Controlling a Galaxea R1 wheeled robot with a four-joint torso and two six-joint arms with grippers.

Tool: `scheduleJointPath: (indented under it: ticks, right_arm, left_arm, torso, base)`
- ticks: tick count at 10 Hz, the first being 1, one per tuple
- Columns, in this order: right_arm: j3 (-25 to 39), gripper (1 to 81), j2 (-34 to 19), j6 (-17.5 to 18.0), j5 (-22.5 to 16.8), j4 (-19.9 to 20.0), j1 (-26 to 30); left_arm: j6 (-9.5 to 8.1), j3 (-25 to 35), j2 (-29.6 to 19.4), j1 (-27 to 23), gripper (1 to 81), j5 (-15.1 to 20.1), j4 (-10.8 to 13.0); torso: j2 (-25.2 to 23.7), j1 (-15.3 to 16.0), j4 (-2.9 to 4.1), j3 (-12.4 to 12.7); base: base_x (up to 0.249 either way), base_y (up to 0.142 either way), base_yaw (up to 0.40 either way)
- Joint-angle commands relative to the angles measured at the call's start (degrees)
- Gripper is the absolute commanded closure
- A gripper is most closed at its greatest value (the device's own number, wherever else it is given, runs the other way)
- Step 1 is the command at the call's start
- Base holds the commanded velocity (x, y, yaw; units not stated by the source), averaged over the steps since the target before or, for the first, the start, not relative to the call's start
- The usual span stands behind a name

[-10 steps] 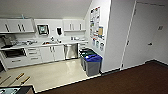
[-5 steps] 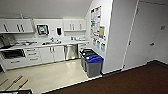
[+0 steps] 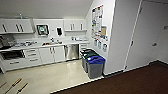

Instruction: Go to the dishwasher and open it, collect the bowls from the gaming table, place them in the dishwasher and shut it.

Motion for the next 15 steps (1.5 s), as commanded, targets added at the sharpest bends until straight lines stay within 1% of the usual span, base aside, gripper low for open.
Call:
scheduleJointPath:
  ticks: [1,15]
  right_arm:
    - [0.34,1.0,0.28,-0.10,-2.82,-0.49,3.31]
    - [0.25,1.0,0.19,-0.10,-2.73,-0.14,3.31]
  left_arm:
    - [-0.18,-0.23,0.15,-2.96,1.0,2.37,-0.34]
    - [-0.18,-0.24,-0.02,-2.96,1.0,2.28,-0.52]
  torso:
    - [0.00,0.05,0.00,0.00]
    - [0.00,0.05,0.00,0.00]
  base:
    - [0.108,0.080,0.000]
    - [0.108,0.081,0.000]
